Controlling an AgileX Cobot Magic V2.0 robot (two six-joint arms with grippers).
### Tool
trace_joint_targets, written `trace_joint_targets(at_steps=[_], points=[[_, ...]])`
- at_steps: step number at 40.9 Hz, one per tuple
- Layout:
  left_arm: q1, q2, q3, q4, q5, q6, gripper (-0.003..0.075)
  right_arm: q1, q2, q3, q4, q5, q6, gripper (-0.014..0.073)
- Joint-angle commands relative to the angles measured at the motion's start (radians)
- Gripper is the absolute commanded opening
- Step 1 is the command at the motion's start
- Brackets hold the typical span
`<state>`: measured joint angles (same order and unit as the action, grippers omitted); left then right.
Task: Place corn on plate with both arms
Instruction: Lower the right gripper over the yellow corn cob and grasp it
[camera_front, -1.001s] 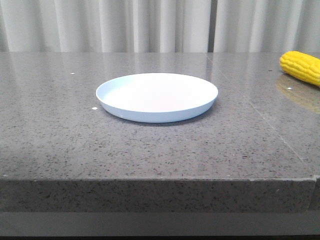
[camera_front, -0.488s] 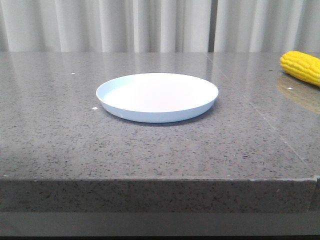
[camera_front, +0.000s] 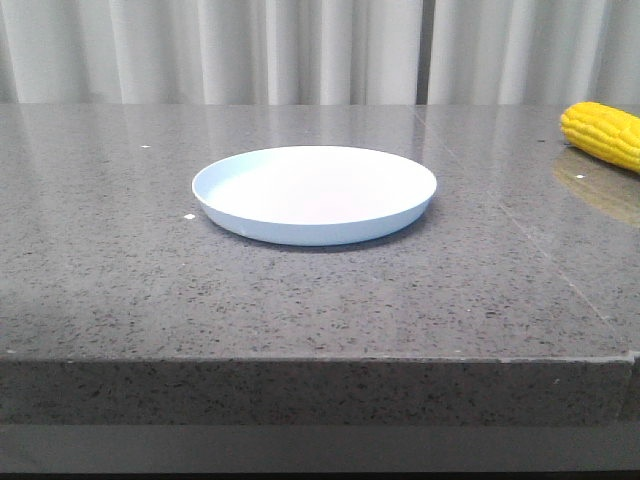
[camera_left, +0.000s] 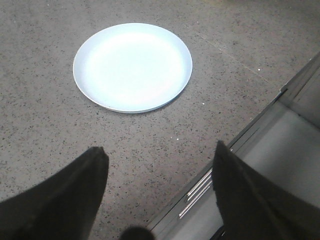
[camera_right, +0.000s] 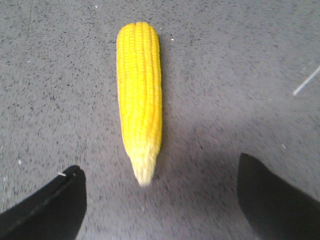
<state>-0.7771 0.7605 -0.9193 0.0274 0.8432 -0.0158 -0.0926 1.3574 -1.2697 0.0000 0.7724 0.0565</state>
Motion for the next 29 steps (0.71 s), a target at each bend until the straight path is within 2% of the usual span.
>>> trace_joint_targets(at_steps=[1, 7, 13, 23, 26, 29], points=[[-0.008, -0.002, -0.027, 0.001, -0.081, -0.012, 0.0438, -0.004, 0.073, -0.092, 0.030, -0.049, -0.038, 0.0636], [-0.008, -0.002, -0.027, 0.001, -0.081, -0.012, 0.0438, -0.004, 0.254, -0.196, 0.092, -0.034, -0.088, 0.0636], [-0.008, -0.002, -0.027, 0.001, -0.081, -0.012, 0.0438, -0.004, 0.396, -0.288, 0.095, -0.018, -0.103, 0.0636], [-0.008, -0.002, -0.027, 0.001, -0.081, -0.012, 0.0438, -0.004, 0.512, -0.364, 0.109, -0.019, -0.103, 0.0629], [-0.008, -0.002, -0.027, 0.001, -0.081, -0.012, 0.0438, -0.004, 0.522, -0.364, 0.109, -0.016, -0.103, 0.0566], [-0.008, -0.002, -0.027, 0.001, -0.081, -0.012, 0.0438, -0.004, 0.526, -0.364, 0.110, -0.008, -0.103, 0.0413]])
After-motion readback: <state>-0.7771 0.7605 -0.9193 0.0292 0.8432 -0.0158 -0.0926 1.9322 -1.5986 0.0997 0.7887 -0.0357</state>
